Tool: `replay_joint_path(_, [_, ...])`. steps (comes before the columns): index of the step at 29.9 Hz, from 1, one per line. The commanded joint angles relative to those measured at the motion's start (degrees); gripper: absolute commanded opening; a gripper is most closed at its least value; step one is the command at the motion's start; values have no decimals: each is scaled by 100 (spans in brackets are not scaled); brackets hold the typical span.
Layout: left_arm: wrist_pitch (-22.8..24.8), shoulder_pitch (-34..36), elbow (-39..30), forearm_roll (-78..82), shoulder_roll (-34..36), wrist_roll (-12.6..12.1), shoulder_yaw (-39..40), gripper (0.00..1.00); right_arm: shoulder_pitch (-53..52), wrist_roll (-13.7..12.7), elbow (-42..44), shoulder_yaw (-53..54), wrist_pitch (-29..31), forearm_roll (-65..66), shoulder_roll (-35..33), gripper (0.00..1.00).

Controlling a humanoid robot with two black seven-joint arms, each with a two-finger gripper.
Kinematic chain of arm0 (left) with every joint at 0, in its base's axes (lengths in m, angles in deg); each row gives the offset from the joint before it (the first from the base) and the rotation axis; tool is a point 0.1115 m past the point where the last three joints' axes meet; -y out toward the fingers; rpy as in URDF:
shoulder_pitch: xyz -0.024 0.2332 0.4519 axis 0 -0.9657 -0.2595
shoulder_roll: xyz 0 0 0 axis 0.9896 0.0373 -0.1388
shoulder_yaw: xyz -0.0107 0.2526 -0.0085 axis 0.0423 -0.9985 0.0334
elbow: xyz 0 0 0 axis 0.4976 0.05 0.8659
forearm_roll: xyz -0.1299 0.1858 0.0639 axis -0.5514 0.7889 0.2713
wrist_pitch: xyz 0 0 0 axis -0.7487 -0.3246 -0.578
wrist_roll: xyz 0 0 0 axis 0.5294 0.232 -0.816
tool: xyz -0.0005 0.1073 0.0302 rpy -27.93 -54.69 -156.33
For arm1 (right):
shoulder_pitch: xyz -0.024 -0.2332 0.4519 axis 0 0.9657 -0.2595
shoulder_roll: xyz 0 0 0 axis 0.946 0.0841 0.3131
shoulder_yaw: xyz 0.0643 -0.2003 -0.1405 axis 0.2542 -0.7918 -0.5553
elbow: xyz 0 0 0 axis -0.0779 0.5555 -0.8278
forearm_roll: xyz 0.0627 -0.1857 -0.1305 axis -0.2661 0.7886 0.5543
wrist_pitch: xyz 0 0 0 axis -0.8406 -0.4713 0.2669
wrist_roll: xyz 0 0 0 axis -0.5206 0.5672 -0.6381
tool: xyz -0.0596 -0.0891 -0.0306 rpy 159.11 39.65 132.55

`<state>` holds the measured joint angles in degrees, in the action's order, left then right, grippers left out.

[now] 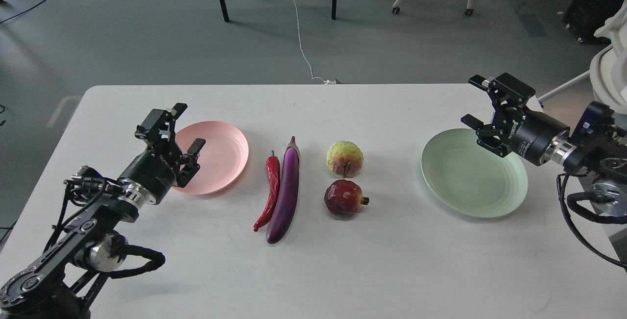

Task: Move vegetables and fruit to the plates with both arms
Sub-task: 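Raise the right gripper and move it toward the yellow-green apple, then lower the right gripper onto the yellow-green apple and close it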

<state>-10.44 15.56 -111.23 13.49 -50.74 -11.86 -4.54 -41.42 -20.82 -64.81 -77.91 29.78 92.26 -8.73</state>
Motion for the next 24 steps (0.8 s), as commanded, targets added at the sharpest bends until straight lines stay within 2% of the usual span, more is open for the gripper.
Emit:
replay_joint_path(1, [-49,25,-24,-316,36,328,164,99,-1415,0,-13,-1222,-1,760,103,99])
replay_joint_path(7, [-31,17,-24,-378,71,336,147,99,-2780,0,162,-2638,-27,1691,1165,99])
replay_joint_path(10, [-23,-36,-51,-378,53,363,155,99,-3141,0,539,-3446,-80,2236,2068,99])
replay_joint_path(21, [-5,-177,-341,-369,18,381,76,99,-3177,0,1805,-5021,-774,2326,4496,98])
replay_joint_path(24, [-5,-194,-411,-369,1,372,76,99,-3151,0,1867,-5224,-836,2317,4709,98])
